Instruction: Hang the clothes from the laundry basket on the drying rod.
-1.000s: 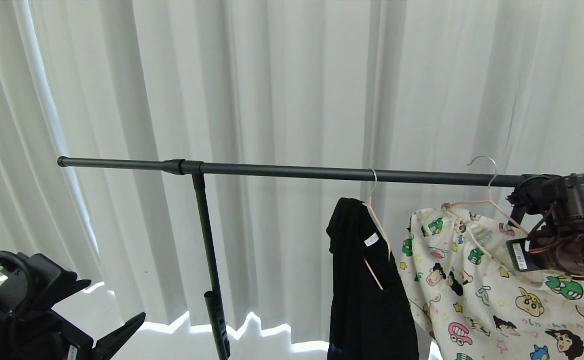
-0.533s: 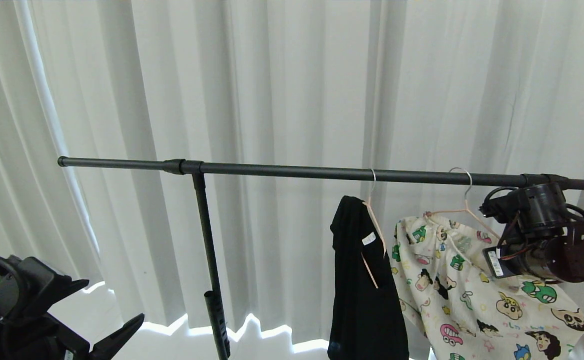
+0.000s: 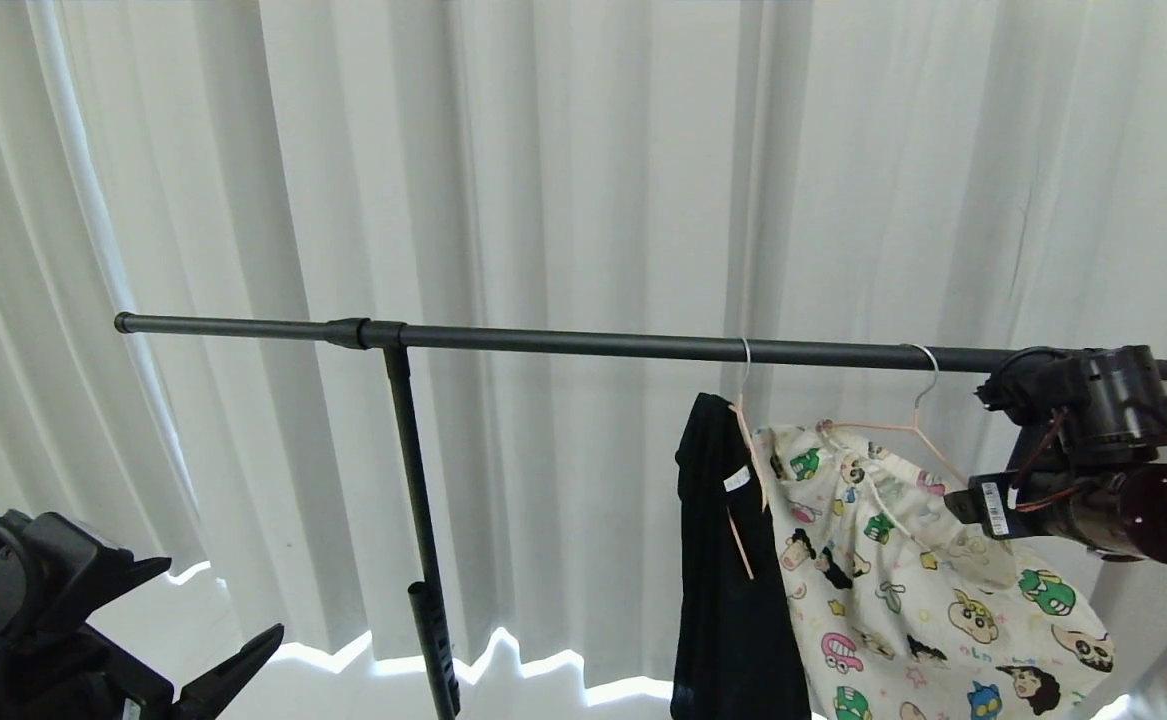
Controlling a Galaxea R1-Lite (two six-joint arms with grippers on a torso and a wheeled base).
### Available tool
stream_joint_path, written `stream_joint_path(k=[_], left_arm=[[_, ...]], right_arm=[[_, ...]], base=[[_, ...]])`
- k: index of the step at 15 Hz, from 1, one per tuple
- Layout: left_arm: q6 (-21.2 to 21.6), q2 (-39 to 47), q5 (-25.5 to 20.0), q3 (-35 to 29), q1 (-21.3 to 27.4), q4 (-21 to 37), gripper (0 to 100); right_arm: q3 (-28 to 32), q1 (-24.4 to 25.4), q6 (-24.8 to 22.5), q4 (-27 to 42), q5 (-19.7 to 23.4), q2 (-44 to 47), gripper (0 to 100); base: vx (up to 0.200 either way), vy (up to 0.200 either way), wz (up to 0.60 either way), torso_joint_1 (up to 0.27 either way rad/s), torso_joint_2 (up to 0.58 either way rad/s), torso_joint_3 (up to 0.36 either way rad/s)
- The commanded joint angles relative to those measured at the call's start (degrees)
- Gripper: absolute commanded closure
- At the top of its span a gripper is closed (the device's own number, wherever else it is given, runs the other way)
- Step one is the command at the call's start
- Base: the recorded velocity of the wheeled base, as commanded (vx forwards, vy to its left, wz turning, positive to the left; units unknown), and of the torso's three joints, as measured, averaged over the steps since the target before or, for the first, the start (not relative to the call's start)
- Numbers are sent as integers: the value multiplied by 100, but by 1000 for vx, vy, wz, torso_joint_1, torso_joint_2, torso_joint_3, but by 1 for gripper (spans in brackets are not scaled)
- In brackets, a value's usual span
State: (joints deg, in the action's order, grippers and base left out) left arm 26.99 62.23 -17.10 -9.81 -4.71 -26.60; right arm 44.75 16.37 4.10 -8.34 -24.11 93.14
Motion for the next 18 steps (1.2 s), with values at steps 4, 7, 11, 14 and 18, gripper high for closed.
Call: stream_joint_path(k=[4, 7, 11, 14, 18], left_arm=[[-1, -36, 5, -73, -268, -3, 0], [8, -229, 32, -188, -487, -3, 0], [-1, -405, 181, -161, -540, -3, 0], [-1, -466, 181, -100, -646, -3, 0], [-177, -730, 181, 85, -865, -3, 0]], right_arm=[[-10, 42, -84, 1054, 3, -2458, 0], [-72, -407, -1104, 1273, -120, -3460, 0], [-573, -1760, -2519, 1273, 65, -4040, 0], [-889, -1892, -2528, 1212, 82, -4216, 0], [-1777, -1901, -2501, 728, 91, -4735, 0]], base=[[0, 0, 0, 0, 0, 0], [-67, 0, 0, 4, 1, -1], [-200, 0, 0, 2, 0, 2], [-200, 0, 0, -9, 4, 5], [-200, 0, 0, 1, -1, 5]])
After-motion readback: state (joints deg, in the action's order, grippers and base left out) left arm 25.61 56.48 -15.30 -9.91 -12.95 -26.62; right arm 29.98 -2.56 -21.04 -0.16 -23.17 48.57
